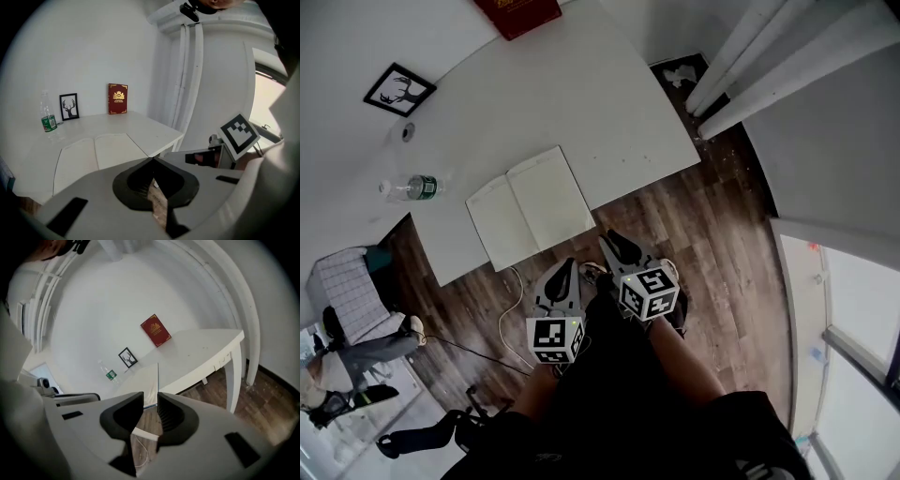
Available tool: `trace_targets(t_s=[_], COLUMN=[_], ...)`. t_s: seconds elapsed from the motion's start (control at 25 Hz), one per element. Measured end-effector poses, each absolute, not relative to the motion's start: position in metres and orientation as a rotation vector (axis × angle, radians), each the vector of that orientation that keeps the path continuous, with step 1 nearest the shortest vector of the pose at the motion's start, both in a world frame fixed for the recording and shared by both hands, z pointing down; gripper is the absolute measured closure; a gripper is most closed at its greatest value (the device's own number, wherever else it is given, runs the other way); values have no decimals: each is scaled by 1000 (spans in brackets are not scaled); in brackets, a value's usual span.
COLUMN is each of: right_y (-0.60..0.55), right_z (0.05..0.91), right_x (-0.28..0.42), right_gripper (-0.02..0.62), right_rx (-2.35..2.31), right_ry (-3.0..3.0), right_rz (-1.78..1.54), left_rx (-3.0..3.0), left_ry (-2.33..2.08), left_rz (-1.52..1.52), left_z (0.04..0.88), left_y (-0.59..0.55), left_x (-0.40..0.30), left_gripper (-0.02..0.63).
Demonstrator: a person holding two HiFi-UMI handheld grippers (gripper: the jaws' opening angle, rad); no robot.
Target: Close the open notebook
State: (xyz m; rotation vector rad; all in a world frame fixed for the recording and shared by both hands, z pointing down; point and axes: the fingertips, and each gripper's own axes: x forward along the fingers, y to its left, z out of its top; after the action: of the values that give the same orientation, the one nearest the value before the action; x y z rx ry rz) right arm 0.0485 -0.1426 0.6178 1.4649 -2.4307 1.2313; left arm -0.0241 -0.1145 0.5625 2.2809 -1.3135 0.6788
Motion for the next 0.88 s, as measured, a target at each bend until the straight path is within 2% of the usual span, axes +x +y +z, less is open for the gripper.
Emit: trace_targets(t_s=[0.36,0.88], right_y=[-152,-169], right_z=[644,657], right_x=[38,29], right_gripper=[456,454], right_rx=[1478,1514], right_ry=[-2397,-2367], right_rz=[1612,1776], left_rx=[2282,2260], left_ry=[-1290,-1299], left_rz=[710,713], left_z=[568,570], left_y=[-111,-114], left_x=[-30,-40], left_gripper=[603,603])
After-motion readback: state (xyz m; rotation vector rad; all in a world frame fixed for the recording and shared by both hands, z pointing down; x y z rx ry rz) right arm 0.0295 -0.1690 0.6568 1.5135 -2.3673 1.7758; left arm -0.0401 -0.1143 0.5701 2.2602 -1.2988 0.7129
